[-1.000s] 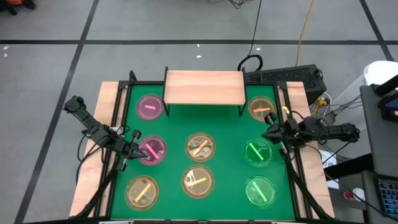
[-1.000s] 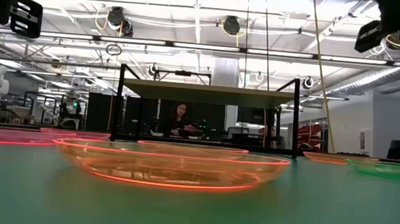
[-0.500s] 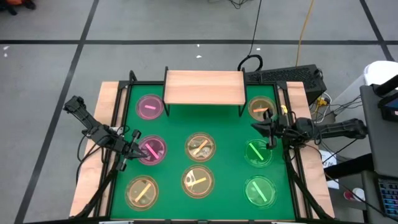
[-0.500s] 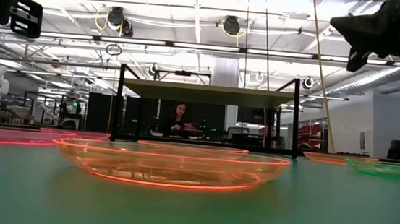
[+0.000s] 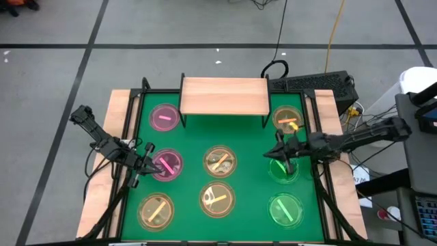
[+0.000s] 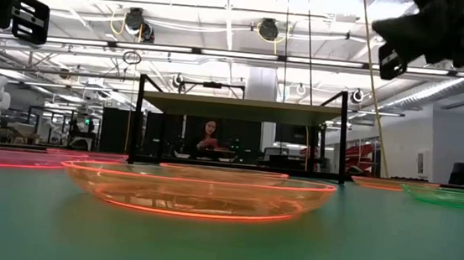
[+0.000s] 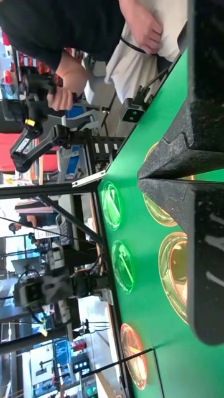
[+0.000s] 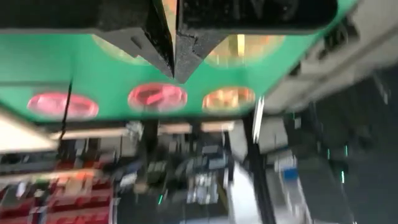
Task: Place and stack plates onto a shelf
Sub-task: Put the bottom green plate on the shelf
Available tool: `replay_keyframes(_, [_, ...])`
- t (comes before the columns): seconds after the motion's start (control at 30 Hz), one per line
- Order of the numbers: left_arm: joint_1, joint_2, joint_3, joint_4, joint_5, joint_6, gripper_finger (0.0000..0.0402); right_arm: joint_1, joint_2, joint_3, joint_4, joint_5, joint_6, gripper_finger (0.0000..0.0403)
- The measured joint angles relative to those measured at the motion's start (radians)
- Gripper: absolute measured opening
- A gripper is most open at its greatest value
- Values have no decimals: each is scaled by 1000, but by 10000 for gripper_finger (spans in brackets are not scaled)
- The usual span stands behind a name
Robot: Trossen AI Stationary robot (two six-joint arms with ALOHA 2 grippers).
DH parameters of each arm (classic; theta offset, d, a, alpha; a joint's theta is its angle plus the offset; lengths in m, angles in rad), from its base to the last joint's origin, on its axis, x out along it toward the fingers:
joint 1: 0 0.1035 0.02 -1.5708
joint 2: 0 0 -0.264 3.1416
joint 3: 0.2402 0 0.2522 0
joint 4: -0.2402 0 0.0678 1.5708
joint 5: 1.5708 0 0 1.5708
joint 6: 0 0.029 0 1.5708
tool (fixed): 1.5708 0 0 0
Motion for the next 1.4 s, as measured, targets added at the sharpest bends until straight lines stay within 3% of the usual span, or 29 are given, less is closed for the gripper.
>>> replay_keyframes(0.2, [0, 0, 0, 0, 0, 0, 15, 21, 174, 1, -53, 102, -55, 0])
replay_keyframes(0.33, [0, 0, 0, 0, 0, 0, 15, 22, 304, 3, 44, 65, -102, 9])
replay_keyframes(0.43, [0, 0, 0, -2, 0, 0, 15, 22, 394, 3, 136, 26, -153, 32])
replay_keyframes(0.57, [0, 0, 0, -3, 0, 0, 15, 20, 489, 4, 262, 49, -180, 72])
replay_keyframes(0.77, [0, 0, 0, -3, 0, 0, 15, 48, 594, 100, 231, 52, -185, 127])
replay_keyframes(0.9, [0, 0, 0, -3, 0, 0, 15, 61, 628, 209, 25, 52, -148, 146])
replay_keyframes(1.03, [0, 0, 0, -3, 0, 0, 15, 61, 628, 347, -394, 20, -65, 150])
replay_keyframes(1.23, [0, 0, 0, -3, 0, 0, 15, 64, 596, 553, -887, -281, 74, 147])
replay_keyframes(1.3, [0, 0, 0, -3, 0, 0, 15, 75, 576, 571, -940, -372, 127, 145])
replay_keyframes(1.4, [0, 0, 0, -3, 0, 0, 15, 117, 545, 562, -945, -421, 167, 144])
